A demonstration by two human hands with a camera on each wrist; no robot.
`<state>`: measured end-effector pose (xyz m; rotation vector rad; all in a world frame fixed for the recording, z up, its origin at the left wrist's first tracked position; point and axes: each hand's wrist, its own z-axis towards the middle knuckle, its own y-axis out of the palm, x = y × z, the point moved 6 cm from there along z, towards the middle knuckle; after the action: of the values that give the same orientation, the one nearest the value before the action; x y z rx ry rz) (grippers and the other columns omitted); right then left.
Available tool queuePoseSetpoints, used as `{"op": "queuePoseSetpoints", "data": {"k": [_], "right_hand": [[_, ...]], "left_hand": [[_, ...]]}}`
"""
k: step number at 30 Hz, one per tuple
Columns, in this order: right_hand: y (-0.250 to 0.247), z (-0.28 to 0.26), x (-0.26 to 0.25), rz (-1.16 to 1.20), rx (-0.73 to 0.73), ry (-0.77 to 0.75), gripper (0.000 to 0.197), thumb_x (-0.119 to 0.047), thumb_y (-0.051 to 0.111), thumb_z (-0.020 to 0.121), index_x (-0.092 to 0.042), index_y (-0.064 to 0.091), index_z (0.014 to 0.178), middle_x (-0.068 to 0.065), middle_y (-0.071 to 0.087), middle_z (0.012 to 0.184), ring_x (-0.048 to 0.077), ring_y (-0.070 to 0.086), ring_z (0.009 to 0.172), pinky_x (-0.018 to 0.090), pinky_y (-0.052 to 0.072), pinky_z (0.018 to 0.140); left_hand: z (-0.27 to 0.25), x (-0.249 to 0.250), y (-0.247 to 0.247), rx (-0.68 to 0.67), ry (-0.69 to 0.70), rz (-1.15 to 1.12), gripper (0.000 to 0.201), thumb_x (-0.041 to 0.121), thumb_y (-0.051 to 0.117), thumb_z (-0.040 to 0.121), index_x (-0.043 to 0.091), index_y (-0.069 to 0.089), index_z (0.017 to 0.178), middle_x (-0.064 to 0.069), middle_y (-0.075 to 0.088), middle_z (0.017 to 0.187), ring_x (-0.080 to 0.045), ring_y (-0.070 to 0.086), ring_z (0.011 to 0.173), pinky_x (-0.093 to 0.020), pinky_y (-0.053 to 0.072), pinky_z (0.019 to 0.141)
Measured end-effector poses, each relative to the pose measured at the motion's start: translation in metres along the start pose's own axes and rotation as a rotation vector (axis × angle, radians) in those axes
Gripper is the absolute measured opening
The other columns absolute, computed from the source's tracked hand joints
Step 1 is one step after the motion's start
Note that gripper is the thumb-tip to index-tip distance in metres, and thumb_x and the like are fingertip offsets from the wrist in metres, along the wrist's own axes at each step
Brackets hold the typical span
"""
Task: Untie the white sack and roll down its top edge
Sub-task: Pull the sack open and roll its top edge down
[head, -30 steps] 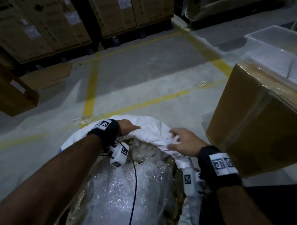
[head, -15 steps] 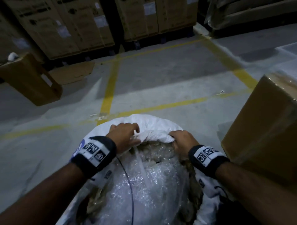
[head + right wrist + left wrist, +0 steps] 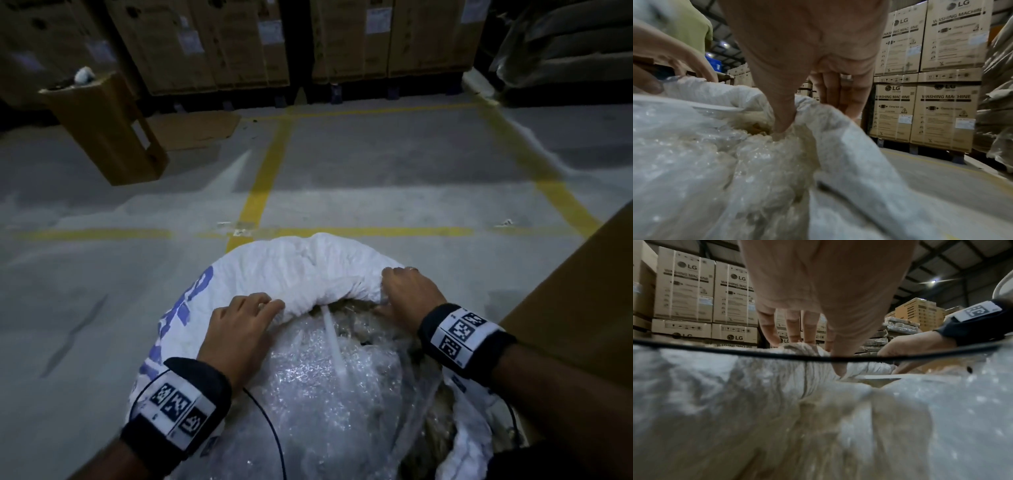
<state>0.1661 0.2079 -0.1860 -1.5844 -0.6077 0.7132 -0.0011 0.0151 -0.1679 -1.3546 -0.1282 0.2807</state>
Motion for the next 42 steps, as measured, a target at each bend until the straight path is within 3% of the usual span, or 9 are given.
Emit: {"op": "queuePoseSetpoints", "data": {"k": [3, 6, 14, 20, 23, 27, 31, 37, 42], "right_hand": [[-0.001, 0.003, -0.010, -0.052, 0.102, -0.041, 0.040, -0.028, 0.069, 0.079, -0.009, 0.048, 0.108, 0.009, 0.061, 0.101, 0.029, 0.056, 0.094, 0.034, 0.046, 0.069], [0.003, 0.006, -0.017, -0.176, 0.181, -0.122, 0.045, -0.016, 0.088, 0.044, -0.011, 0.057, 0.076, 0.005, 0.060, 0.066, 0.022, 0.057, 0.056, 0.026, 0.041, 0.043], [0.007, 0.002, -0.019, -0.099, 0.320, -0.238, 0.038, 0.011, 0.078, 0.040, -0.003, 0.064, 0.073, 0.010, 0.060, 0.055, 0.027, 0.054, 0.044, 0.025, 0.040, 0.038], [-0.003, 0.012, 0.001, 0.292, 0.334, -0.281, 0.020, -0.012, 0.057, 0.071, -0.007, 0.073, 0.083, 0.013, 0.073, 0.073, 0.033, 0.068, 0.063, 0.036, 0.055, 0.057], [-0.003, 0.025, 0.013, 0.462, 0.236, -0.148, 0.032, -0.027, 0.049, 0.084, -0.003, 0.068, 0.076, 0.013, 0.069, 0.069, 0.032, 0.063, 0.067, 0.033, 0.041, 0.062], [0.014, 0.049, 0.020, 0.645, 0.041, 0.037, 0.047, -0.024, 0.052, 0.095, -0.008, 0.041, 0.052, 0.001, 0.038, 0.046, 0.020, 0.040, 0.052, 0.030, 0.027, 0.056], [0.033, 0.072, 0.036, 0.835, -0.108, 0.232, 0.055, -0.024, 0.054, 0.094, -0.017, 0.029, 0.047, -0.011, 0.025, 0.032, 0.004, 0.023, 0.032, 0.026, 0.018, 0.047], [0.028, 0.074, 0.038, 0.570, 0.145, 0.401, 0.031, -0.036, 0.065, 0.084, -0.011, 0.052, 0.071, 0.011, 0.062, 0.079, 0.029, 0.057, 0.078, 0.029, 0.040, 0.067], [0.011, 0.062, 0.030, 0.436, 0.300, 0.271, 0.031, -0.031, 0.069, 0.081, -0.013, 0.046, 0.076, 0.013, 0.053, 0.086, 0.030, 0.050, 0.082, 0.034, 0.034, 0.069]], "left_hand": [[0.002, -0.006, 0.006, 0.023, -0.035, -0.056, 0.068, 0.022, 0.087, 0.052, 0.032, 0.049, 0.107, 0.003, 0.066, 0.099, -0.025, 0.066, 0.085, -0.036, 0.052, 0.065], [0.006, -0.008, 0.014, 0.029, -0.063, -0.104, 0.059, 0.034, 0.085, 0.057, 0.031, 0.049, 0.104, 0.004, 0.065, 0.096, -0.024, 0.064, 0.085, -0.035, 0.050, 0.064], [0.015, -0.005, 0.022, 0.074, -0.143, -0.072, 0.033, 0.028, 0.082, 0.061, 0.019, 0.061, 0.084, 0.003, 0.064, 0.070, -0.024, 0.061, 0.063, -0.032, 0.045, 0.056], [0.027, -0.015, 0.020, 0.073, -0.146, -0.188, 0.014, 0.032, 0.062, 0.077, 0.019, 0.066, 0.077, 0.001, 0.066, 0.060, -0.026, 0.064, 0.057, -0.034, 0.047, 0.061], [0.041, -0.028, 0.032, -0.083, -0.209, -0.404, 0.037, 0.041, 0.034, 0.086, 0.017, 0.053, 0.066, -0.004, 0.063, 0.064, -0.030, 0.059, 0.066, -0.034, 0.043, 0.061], [0.063, -0.047, 0.052, -0.305, -0.339, -0.651, 0.048, 0.036, 0.040, 0.097, 0.019, 0.029, 0.053, 0.001, 0.037, 0.051, -0.022, 0.040, 0.055, -0.032, 0.031, 0.057], [0.077, -0.049, 0.076, -0.381, -0.441, -0.754, 0.044, 0.029, 0.045, 0.097, 0.018, 0.031, 0.056, 0.001, 0.036, 0.055, -0.019, 0.038, 0.055, -0.028, 0.030, 0.057], [0.082, -0.046, 0.047, -0.044, -0.389, -0.263, 0.027, 0.043, 0.060, 0.085, 0.018, 0.053, 0.086, -0.001, 0.058, 0.088, -0.025, 0.055, 0.085, -0.038, 0.044, 0.074], [0.070, -0.032, 0.034, -0.196, -0.231, -0.087, 0.030, 0.041, 0.045, 0.095, 0.020, 0.064, 0.103, -0.004, 0.059, 0.107, -0.025, 0.058, 0.097, -0.036, 0.044, 0.080]]}}
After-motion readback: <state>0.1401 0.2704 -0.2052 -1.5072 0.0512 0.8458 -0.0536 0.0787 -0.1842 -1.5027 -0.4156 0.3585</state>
